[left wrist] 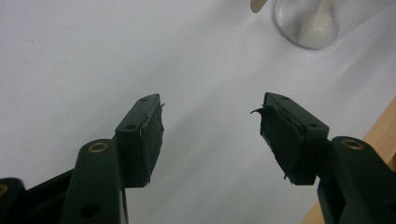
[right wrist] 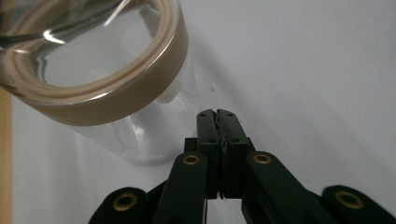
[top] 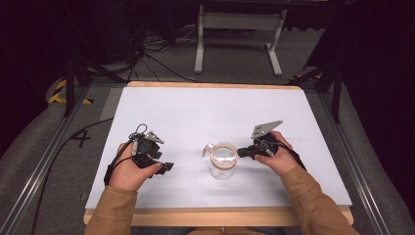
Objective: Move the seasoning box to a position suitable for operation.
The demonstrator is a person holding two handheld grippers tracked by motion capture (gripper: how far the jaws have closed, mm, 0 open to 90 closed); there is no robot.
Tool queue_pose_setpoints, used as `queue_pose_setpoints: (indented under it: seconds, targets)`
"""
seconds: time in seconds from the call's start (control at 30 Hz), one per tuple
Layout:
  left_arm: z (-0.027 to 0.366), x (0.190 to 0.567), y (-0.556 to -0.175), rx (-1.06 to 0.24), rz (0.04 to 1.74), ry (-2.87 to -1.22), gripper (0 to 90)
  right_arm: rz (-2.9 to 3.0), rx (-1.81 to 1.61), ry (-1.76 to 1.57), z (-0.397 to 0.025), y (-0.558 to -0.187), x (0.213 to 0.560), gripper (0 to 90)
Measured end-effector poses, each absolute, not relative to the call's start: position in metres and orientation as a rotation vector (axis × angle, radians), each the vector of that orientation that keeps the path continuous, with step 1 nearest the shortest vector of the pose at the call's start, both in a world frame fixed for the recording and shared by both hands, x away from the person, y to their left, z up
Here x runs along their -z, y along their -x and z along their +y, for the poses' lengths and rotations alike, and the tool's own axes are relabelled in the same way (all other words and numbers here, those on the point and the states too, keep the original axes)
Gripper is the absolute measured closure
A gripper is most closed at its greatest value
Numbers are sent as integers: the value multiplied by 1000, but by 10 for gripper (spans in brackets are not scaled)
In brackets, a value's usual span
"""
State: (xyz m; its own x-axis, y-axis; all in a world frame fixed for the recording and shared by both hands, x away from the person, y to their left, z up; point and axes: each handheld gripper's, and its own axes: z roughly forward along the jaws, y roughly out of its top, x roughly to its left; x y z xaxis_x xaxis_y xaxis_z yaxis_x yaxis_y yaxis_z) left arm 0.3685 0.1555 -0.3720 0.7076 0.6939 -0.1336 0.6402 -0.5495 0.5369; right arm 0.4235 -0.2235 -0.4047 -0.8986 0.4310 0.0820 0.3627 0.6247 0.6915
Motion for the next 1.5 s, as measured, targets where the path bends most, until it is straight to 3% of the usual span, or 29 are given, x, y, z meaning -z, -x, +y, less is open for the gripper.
queue_pose_setpoints:
  seconds: [0.77,1.33,1.5]
  targets:
    - [148,375,-371,-104,997,-2382,396,2793,-1073,-630,-213,-414,407,900]
    - [137,378,-379,-76,968,-2392,395,2886,-1038,-490,-187,-386,410,900]
    - [138,379,-380,-86,959,-2386,447,2905,-1042,-446,-177,-380,410,900]
